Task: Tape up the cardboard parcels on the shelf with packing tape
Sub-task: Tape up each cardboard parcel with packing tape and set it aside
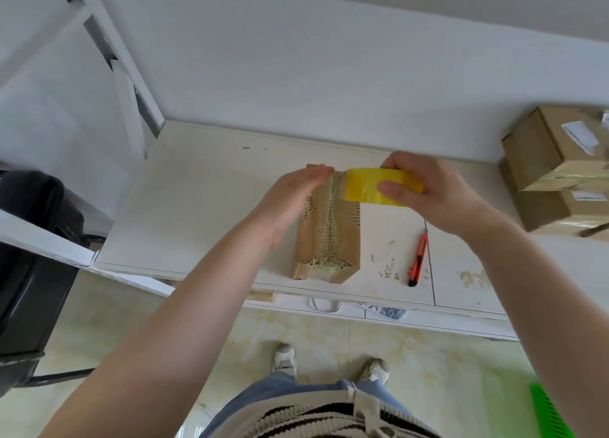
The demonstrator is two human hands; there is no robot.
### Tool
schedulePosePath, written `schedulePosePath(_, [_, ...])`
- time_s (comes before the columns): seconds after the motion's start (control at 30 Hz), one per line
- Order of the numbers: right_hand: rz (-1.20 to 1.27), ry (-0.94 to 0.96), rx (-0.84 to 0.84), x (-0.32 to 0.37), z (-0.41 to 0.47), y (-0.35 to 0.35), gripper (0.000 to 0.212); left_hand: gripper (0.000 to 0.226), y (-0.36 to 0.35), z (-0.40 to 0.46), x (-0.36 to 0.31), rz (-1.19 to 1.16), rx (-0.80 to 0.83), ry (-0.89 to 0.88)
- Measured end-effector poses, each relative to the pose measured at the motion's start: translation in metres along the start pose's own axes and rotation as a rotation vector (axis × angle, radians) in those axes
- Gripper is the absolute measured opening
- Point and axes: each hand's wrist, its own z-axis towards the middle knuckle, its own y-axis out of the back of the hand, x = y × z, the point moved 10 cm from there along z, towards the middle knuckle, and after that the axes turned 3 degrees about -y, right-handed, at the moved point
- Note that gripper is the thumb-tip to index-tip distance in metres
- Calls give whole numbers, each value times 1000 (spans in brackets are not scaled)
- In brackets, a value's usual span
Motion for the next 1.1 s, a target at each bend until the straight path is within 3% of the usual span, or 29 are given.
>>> schedulePosePath(0.13, [117, 42, -3, 5, -1, -6, 7, 36, -18, -4, -9, -33, 44, -91])
schedulePosePath(0.33, [139, 75, -40, 4, -4, -9, 5, 6, 0, -13, -13, -165, -183, -172])
schedulePosePath(0.53, [119, 116, -7, 10, -6, -14, 8, 21, 8, -12, -7, -96, -218, -130])
schedulePosePath(0.6, [38, 56, 6, 2, -1, -17, 7, 23, 22, -9, -10, -50, -266, -154])
schedulePosePath(0.7, [-253, -168, 13, -25, 10, -14, 27, 20, 37, -7, -17, -25, -277, -182])
schedulePosePath(0.87, [-421, -233, 50, -17, 28, -22, 40, 31, 65, 2, 18, 131, -383, -19])
schedulePosePath(1.1, [-465, -268, 90, -17, 47, -44, 45, 26, 52, 13, 69, 43, -282, 253])
